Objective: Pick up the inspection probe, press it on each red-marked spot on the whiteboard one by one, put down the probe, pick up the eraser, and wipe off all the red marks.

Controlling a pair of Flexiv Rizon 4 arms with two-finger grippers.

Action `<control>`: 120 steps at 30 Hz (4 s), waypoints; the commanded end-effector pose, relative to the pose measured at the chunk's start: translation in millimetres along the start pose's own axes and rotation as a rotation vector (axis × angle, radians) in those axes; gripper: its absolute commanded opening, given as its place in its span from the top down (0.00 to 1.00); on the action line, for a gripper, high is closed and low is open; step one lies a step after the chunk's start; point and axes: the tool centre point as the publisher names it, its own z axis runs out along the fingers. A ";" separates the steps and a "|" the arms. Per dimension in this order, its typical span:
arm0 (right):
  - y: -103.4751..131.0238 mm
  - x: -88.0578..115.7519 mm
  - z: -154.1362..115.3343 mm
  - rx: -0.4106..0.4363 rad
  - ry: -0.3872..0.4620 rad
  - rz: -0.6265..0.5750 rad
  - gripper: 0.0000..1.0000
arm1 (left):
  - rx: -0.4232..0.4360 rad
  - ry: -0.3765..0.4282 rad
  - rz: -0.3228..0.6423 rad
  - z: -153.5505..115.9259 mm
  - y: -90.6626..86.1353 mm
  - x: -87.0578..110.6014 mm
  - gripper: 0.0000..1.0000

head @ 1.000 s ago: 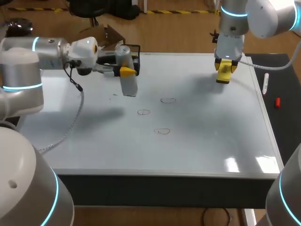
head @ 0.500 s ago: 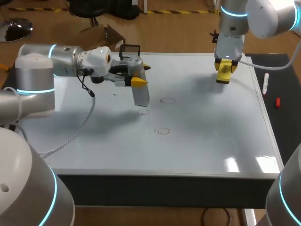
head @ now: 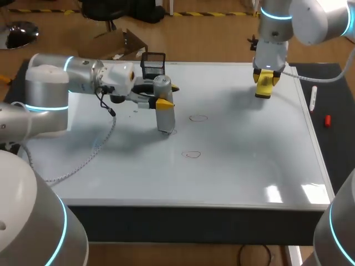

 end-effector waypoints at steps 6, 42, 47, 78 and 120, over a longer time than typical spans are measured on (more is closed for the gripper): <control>0.0 0.9 -1.1 0.003 0.002 -0.002 1.00 | -0.013 0.014 -0.005 -0.3 8.1 -0.5 1.00; 0.0 0.9 -1.1 0.003 0.002 -0.002 1.00 | 0.001 -0.032 -0.001 -10.9 -13.9 -1.1 1.00; 0.0 0.9 -1.1 0.003 0.002 -0.002 1.00 | 0.019 -0.062 0.012 -23.1 -24.7 -5.2 1.00; 0.0 0.9 -1.1 0.003 0.002 -0.002 1.00 | -0.019 -0.468 0.101 -207.5 -59.7 -77.1 1.00; 42.9 -44.4 -8.4 0.022 -0.045 -0.212 1.00 | -0.017 -0.510 0.093 -225.0 -59.3 -74.4 1.00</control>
